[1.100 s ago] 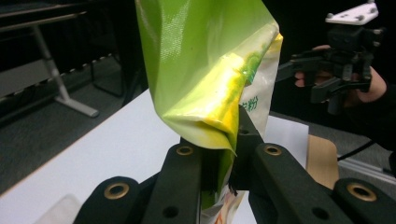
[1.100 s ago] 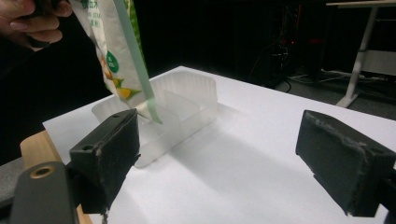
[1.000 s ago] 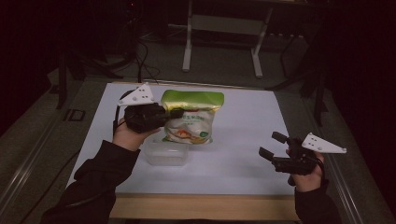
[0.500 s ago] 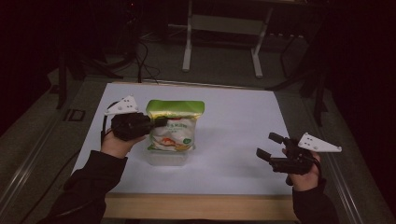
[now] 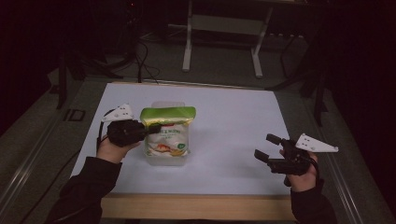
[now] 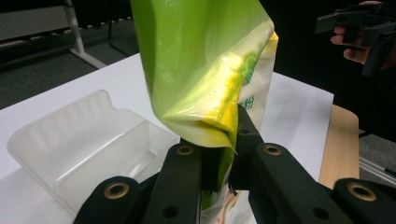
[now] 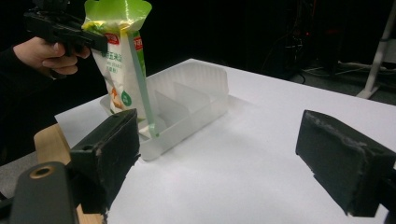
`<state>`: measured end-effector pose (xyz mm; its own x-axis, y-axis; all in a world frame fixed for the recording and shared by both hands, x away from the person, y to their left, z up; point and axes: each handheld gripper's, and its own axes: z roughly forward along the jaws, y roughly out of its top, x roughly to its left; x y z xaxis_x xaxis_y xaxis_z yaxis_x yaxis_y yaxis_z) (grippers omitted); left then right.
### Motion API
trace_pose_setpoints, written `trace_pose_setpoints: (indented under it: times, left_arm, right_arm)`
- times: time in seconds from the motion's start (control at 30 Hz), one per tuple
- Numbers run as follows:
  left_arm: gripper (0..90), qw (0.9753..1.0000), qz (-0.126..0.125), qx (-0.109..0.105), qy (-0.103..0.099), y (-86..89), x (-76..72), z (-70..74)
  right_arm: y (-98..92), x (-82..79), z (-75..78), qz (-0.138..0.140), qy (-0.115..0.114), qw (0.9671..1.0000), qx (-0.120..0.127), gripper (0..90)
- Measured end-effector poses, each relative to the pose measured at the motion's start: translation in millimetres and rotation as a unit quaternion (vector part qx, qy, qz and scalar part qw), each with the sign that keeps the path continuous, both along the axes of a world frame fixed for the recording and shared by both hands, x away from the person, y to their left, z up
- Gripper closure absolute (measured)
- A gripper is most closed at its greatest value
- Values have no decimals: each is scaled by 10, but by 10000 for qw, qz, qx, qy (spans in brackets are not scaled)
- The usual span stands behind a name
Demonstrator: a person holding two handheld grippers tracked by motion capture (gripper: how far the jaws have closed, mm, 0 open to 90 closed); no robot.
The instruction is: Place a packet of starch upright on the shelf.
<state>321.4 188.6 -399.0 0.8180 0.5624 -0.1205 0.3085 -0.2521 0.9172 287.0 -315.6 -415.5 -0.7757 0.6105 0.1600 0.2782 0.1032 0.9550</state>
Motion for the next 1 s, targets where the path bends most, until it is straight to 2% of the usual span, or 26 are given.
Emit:
trace_pose_setpoints:
  times: [0.17, 0.23, 0.27, 0.37, 0.4, 0.47, 0.53, 0.7, 0.87, 0.93, 1.0]
  left_arm:
    - [852, 9999, -35, 53, 87, 16, 15, -82]
    - [852, 9996, -104, 235, 92, -15, 14, -130]
    - [852, 9993, -150, 293, 154, -37, 23, -166]
    - [852, 9976, -218, 603, 264, -137, 49, -334]
    - [852, 9976, -226, 580, 305, -151, 59, -397]
    - [851, 9986, -159, 340, 376, -102, 77, -461]
    - [851, 9988, -108, 261, 388, -46, 84, -504]
    - [849, 9991, -164, 269, 274, 35, 61, -556]
    - [847, 9992, -119, 162, 350, 69, 75, -580]
    - [841, 9992, -114, 185, 341, 61, 75, -576]
    - [804, 9992, -82, 186, 343, 60, 78, -569]
  right_arm:
    - [3, -1, -16, 21, 15, 10000, 30, 134]
    - [10, 2, -27, 41, 31, 10000, 41, 134]
    - [15, 2, -31, 47, 48, 10000, 31, 134]
    - [20, 3, -40, 77, 54, 10000, 26, 134]
    - [23, 1, -41, 73, 56, 10000, 14, 134]
    - [23, -4, -45, 80, 64, 9999, 17, 134]
    - [19, -6, -52, 81, 73, 9999, 6, 134]
    - [22, 2, -71, 100, 110, 9999, 3, 135]
    - [51, 2, -86, 143, 138, 9998, -36, 135]
    - [64, 3, -90, 152, 130, 9998, -67, 135]
    - [68, 4, -96, 168, 157, 9997, -68, 135]
